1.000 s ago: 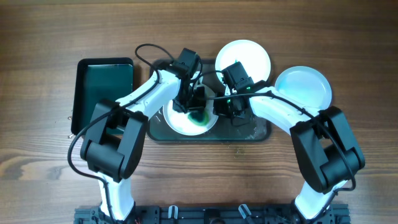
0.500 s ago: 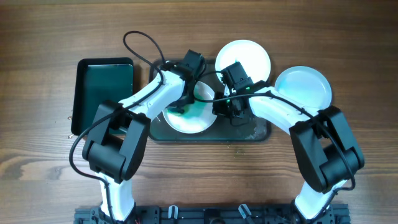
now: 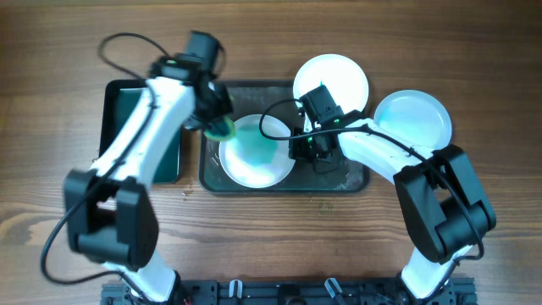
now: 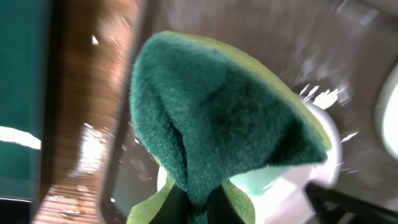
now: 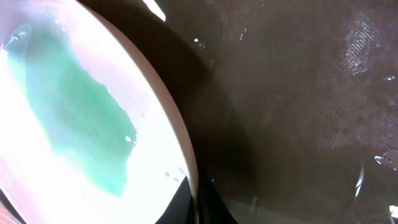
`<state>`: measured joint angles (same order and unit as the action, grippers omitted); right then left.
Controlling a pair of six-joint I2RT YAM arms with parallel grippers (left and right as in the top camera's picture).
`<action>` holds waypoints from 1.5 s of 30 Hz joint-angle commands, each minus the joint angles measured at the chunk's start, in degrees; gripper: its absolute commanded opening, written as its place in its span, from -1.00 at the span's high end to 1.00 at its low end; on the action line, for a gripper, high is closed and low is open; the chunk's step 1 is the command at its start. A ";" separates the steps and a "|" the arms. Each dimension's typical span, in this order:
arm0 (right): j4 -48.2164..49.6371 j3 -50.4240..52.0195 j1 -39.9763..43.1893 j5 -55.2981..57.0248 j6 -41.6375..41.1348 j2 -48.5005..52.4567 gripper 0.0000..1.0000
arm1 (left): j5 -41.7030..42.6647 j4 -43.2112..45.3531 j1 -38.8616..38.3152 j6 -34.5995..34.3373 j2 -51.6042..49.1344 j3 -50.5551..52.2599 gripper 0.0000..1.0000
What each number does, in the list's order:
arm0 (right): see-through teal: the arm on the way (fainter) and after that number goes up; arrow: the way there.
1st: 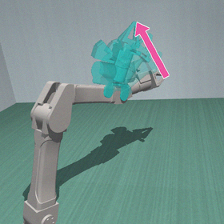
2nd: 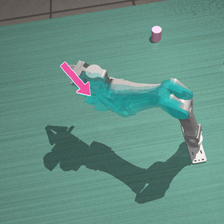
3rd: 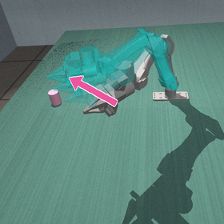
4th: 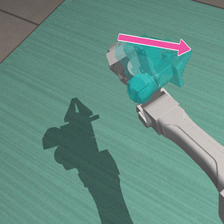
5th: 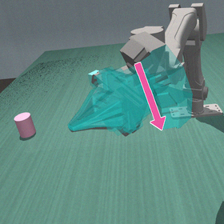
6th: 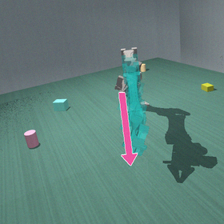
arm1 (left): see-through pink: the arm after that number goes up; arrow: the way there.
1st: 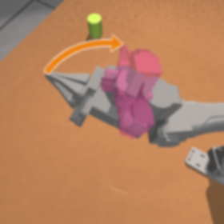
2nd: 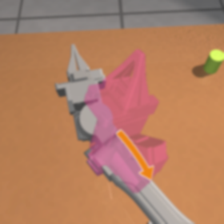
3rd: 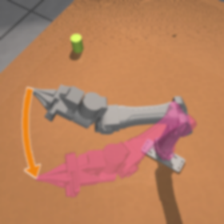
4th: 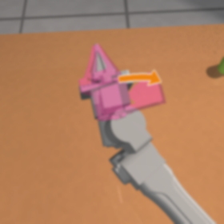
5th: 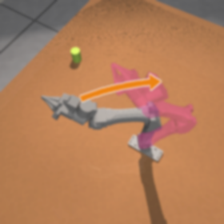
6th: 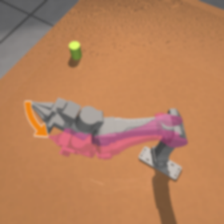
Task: Clean dirty plates on tray and stack at the side
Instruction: 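Scrub the second plate with the sponge in the left gripper, then lift the second plate with the right gripper and stack it on the first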
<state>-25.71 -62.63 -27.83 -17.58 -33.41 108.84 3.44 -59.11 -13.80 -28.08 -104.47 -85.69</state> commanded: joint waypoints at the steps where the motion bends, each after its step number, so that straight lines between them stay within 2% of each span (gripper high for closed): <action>1: -1.53 0.04 0.28 2.43 2.64 -5.01 0.91 | 3.15 0.11 3.21 2.16 1.60 -0.94 0.92; 3: -2.99 0.04 -0.13 7.26 3.52 -8.02 0.91 | 3.10 0.26 3.50 2.19 1.55 -0.90 0.92; 13: -11.06 -0.07 -10.40 48.26 6.71 -23.10 0.91 | 3.15 2.73 3.32 2.16 1.55 -0.90 0.92; 16: -11.63 -0.07 -13.88 58.53 9.11 -24.00 0.91 | 3.15 2.71 3.32 2.16 1.55 -0.90 0.92; 17: -11.65 -0.07 -17.22 67.76 11.26 -24.02 0.92 | 3.15 2.71 3.32 2.16 1.55 -0.90 0.92; 24: -9.09 -0.07 -27.54 94.97 18.71 -24.09 0.91 | 3.15 2.71 3.32 2.16 1.55 -0.90 0.92; 27: -4.42 -0.04 -30.47 101.35 24.96 -24.09 0.91 | 3.15 2.71 3.32 2.16 1.55 -0.90 0.92; 31: 3.08 -0.04 -31.63 102.75 32.06 -24.09 0.91 | 3.15 2.69 3.32 2.16 1.55 -0.90 0.92; 36: 4.00 0.07 -31.28 97.57 31.50 -24.09 0.91 | 3.15 2.71 3.32 2.16 1.55 -0.90 0.92; 38: 1.86 0.09 -30.80 92.11 26.75 -24.09 0.91 | 3.15 2.71 3.32 2.16 1.55 -0.90 0.92; 40: -4.63 0.09 -29.79 81.61 13.77 -24.09 0.92 | 3.15 2.71 3.32 2.16 1.55 -0.90 0.92; 41: -6.16 0.09 -29.24 77.64 10.21 -24.09 0.91 | 3.15 2.71 3.32 2.16 1.55 -0.90 0.92; 43: -8.74 0.07 -26.53 64.52 1.18 -24.11 0.91 | 3.15 2.69 3.32 2.16 1.55 -0.90 0.92; 45: -8.79 0.07 -21.46 48.00 -1.55 -24.37 0.92 | 3.15 2.73 3.32 2.16 1.55 -0.90 0.92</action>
<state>-34.33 -62.35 -54.74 55.77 -22.65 85.73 5.93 -56.58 -10.39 -27.05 -103.28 -86.11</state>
